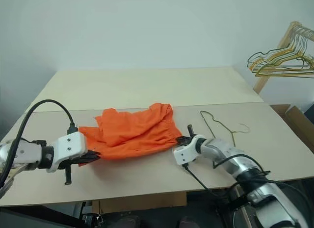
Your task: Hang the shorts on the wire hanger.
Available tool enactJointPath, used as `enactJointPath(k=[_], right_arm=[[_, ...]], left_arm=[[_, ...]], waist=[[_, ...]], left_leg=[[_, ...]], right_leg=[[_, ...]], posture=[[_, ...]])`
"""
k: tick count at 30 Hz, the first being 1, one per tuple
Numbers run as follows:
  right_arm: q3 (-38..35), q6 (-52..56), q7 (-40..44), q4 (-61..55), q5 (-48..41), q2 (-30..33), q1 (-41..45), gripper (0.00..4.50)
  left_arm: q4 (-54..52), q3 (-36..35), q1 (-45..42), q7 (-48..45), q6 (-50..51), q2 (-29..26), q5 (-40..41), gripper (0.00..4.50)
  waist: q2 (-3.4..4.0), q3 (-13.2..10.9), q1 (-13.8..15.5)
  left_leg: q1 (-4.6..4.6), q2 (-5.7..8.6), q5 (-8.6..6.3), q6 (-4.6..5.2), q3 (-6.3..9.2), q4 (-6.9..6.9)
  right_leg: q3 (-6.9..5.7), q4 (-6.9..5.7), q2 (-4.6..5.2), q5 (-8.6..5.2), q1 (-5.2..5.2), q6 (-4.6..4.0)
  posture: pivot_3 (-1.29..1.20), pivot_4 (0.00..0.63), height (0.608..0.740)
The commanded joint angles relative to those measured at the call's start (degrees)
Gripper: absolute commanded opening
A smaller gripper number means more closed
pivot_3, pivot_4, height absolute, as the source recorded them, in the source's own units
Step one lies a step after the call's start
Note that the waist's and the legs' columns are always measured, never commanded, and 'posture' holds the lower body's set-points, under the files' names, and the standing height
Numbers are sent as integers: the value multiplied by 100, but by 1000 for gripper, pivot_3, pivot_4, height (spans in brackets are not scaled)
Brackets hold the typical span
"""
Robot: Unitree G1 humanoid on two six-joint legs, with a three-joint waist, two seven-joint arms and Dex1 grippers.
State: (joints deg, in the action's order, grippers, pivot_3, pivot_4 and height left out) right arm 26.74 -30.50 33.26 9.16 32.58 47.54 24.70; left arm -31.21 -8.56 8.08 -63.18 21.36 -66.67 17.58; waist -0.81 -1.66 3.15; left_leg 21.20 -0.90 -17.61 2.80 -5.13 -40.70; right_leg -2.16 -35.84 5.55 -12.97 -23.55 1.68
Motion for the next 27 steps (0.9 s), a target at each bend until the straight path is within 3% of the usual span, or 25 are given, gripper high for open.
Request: enactJointPath(k=[1, 7, 12, 15, 18, 20, 24, 26, 27], right_arm=[[-480, -496, 1203, -915, -1809, 1019, -356, 29], [-831, -201, 2501, -1734, -3800, 1876, -638, 29], [-922, 887, 2528, -1249, -4034, 930, 358, 29], [-929, 1366, 2190, -436, -3506, 165, 1275, 29], [-737, 1631, 1398, 1144, -2445, -598, 2647, 29], [-642, 1816, 635, 2440, -1889, -1148, 3637, 29], [-599, 2234, -1711, 4882, -1079, -2087, 5441, 29], [-928, 2205, -3655, 5738, -1039, -2367, 6286, 29], [-1026, 2138, -4250, 6003, -1045, -2437, 6525, 29]], left_arm=[[466, -431, 224, -479, -1171, -220, -449, 0], [908, -264, -116, -636, -1760, -100, -425, 0], [1298, 214, -1258, -334, -1334, 272, -407, 0], [1816, 576, -2226, -220, -1066, 484, -637, 0], [2923, 1045, -3834, 249, -724, 1004, -1131, 0], [4329, 1383, -5278, 1112, -594, 1588, -1828, 0], [7728, 1755, -7966, 3905, -1025, 2537, -3095, 0], [9182, 1712, -9243, 5699, -1629, 2725, -3396, 0], [9632, 1700, -9622, 6205, -1848, 2776, -3461, 0]], waist=[[9, -7, 12], [18, -16, -15], [17, -15, -73], [17, -15, -92], [19, -17, -89], [18, -16, -67], [8, -10, -84], [8, -10, -109], [6, -10, -117]], left_leg=[[-3, 0, -3, 2, 1, 0], [-36, -11, -33, 55, -2, -1], [-69, -18, -30, 51, -9, 0], [-70, -14, -25, 41, -10, 0], [-44, 1, -1, 0, -15, -1], [-22, 7, 15, -24, -23, -6], [24, 9, 38, -54, -38, 4], [79, 11, 42, -62, -31, 10], [108, 13, 46, -69, -23, 32]], right_leg=[[-1, 1, 1, -3, 4, 0], [-3, 1, 3, -8, 39, -22], [0, -5, -1, -11, 58, -32], [2, -21, -13, 11, 54, -15], [2, -27, -18, 13, 27, -18], [-10, -29, -20, 14, 14, -20], [-26, -50, -31, 31, -31, -33], [-25, -53, -29, 30, -89, -33], [-28, -41, -27, 30, -131, -33]], posture=[[162, 0, 740], [136, 0, 740], [100, 0, 740], [87, 0, 740], [83, 0, 740], [84, 0, 740], [100, 0, 740], [109, 0, 740], [115, 0, 740]])
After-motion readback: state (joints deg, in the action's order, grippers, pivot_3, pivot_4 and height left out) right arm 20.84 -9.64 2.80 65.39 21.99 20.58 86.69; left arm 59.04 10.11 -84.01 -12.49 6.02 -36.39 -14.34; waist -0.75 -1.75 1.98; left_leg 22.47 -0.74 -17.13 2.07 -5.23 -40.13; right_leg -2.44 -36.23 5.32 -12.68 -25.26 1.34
